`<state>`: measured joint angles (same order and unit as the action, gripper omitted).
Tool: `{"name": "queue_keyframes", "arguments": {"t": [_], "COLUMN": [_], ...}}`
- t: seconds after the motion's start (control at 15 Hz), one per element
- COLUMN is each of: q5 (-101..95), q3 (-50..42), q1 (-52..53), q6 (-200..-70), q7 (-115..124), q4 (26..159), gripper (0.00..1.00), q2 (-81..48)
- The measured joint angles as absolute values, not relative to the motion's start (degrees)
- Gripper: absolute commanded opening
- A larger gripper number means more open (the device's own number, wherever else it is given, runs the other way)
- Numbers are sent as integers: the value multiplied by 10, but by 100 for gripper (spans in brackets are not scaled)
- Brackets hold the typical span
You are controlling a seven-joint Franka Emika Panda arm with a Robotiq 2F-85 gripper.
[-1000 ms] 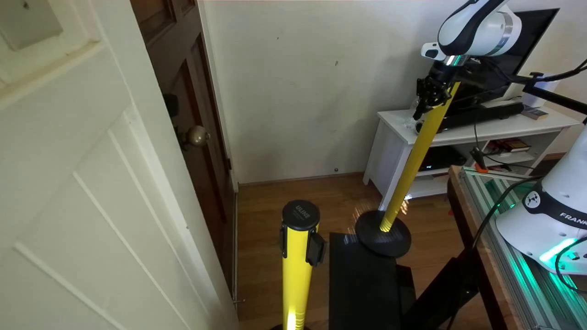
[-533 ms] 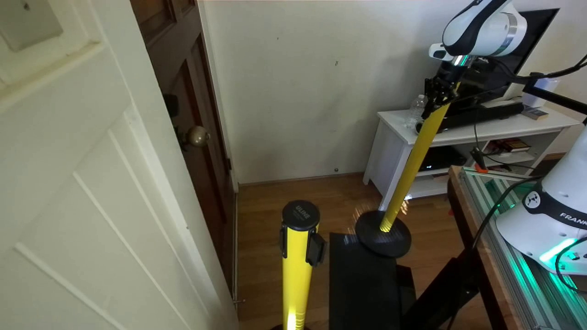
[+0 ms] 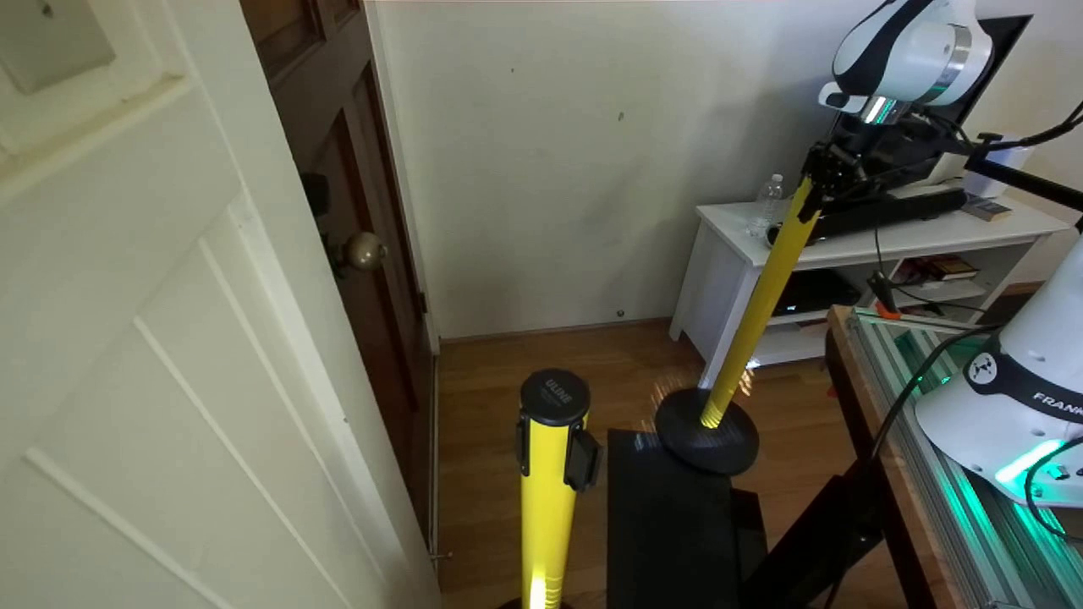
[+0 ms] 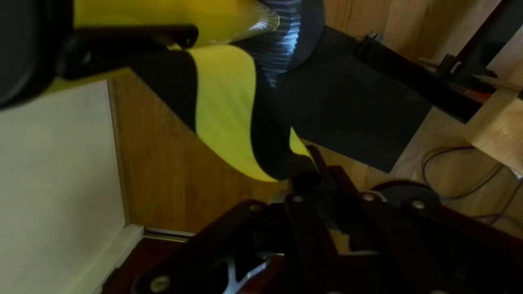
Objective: Move the striped tape to the right
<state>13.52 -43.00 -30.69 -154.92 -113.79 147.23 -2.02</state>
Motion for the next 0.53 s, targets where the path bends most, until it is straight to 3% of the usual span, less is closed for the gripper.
{"name": "queue_keyframes", "arguments": {"t": [0.07,0.13,0.27,0.53], "q5": [141,145,145,145], "q3": [-432,-434,-438,-431], "q1": [-310,-313,-318,-314], "q6": [-1547,-1545,-1544,-1544], "q7": [-1139,-1140,-1140,-1140], "q4": [1469,1466,1462,1464], "gripper": [5,44,50,78], "q2": [-20,-20,-20,-20]}}
